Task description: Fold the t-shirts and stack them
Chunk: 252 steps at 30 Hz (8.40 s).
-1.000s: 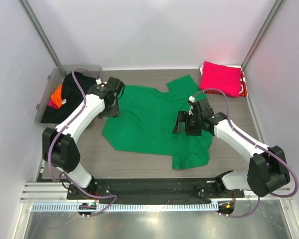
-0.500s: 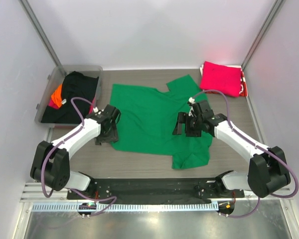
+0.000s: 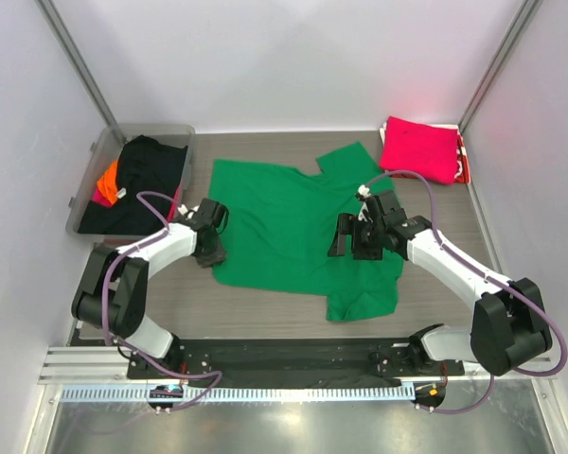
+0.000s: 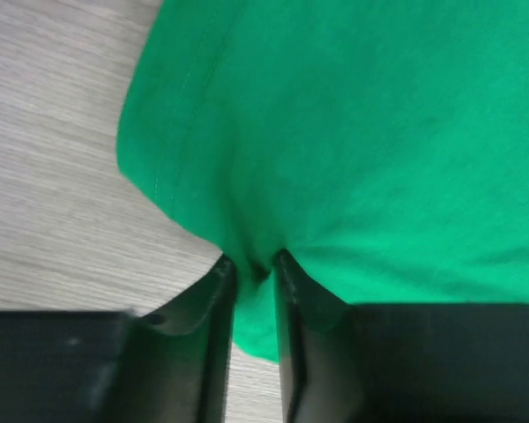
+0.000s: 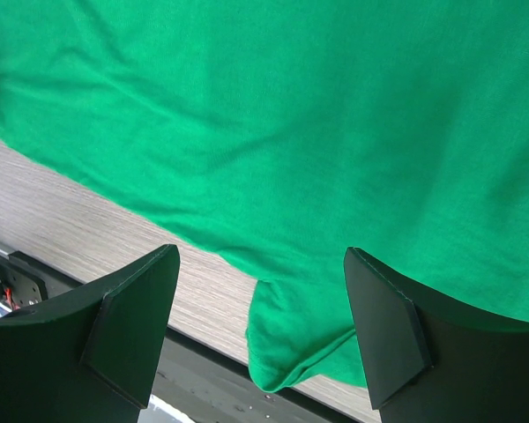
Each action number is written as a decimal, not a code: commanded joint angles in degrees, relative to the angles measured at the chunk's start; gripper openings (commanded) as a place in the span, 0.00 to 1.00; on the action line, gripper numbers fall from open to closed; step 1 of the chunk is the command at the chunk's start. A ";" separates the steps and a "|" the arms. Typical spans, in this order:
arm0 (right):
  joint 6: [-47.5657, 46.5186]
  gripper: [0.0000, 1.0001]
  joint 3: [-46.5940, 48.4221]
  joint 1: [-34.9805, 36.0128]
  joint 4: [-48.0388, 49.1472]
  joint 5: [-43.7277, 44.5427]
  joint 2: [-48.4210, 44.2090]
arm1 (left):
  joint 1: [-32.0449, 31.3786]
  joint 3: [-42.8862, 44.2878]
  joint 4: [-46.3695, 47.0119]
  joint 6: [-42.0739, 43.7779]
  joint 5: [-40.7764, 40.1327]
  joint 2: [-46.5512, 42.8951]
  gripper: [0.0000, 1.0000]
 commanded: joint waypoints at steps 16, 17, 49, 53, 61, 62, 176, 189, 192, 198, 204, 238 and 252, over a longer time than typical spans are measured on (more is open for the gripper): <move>-1.90 0.81 0.49 0.07 0.56 -0.13 0.80 | -14.08 62.82 -39.83 11.71 -4.02 39.02 0.43; -2.07 0.81 0.49 0.07 0.47 -0.22 0.37 | -14.62 63.89 -40.29 11.36 -4.46 40.52 0.51; -1.90 0.81 -1.80 0.07 0.30 -0.57 1.42 | -6.62 39.38 -7.25 3.19 6.08 27.00 0.53; -1.90 0.81 -1.97 0.07 0.38 -0.39 1.42 | -6.54 39.99 -6.99 2.84 6.08 28.58 0.47; -1.89 0.81 -2.59 -0.02 0.30 -0.39 1.42 | -6.54 41.22 -7.51 3.62 3.27 27.36 0.33; -1.81 0.81 -2.76 0.07 0.30 -0.22 1.42 | -6.45 41.92 -8.30 3.80 2.74 27.00 0.32; 0.31 0.01 31.24 8.60 -28.09 38.45 18.71 | 5.76 21.18 -28.53 3.18 -5.62 -8.96 0.00; -6.37 0.01 41.61 2.62 -27.92 38.63 32.07 | 8.84 28.83 -24.74 5.56 -4.64 9.24 0.01; -8.13 0.01 45.47 1.04 -27.74 37.84 35.16 | 10.07 30.41 -24.83 5.56 -4.56 11.96 0.00; -9.02 0.78 58.48 -5.81 -32.83 39.67 41.77 | 10.87 38.15 -28.69 6.62 -0.08 14.27 0.56; 0.20 0.78 31.77 -12.85 -20.90 28.55 18.58 | 10.87 29.38 -26.95 4.51 -0.17 0.39 0.73; 5.05 0.58 -2.94 -27.09 7.95 9.18 10.39 | 11.57 -8.44 4.00 -12.37 -2.45 -6.05 0.61; 3.29 0.59 -0.13 -27.62 6.71 14.02 9.85 | 11.57 -7.03 5.41 -12.55 -2.19 -2.18 0.40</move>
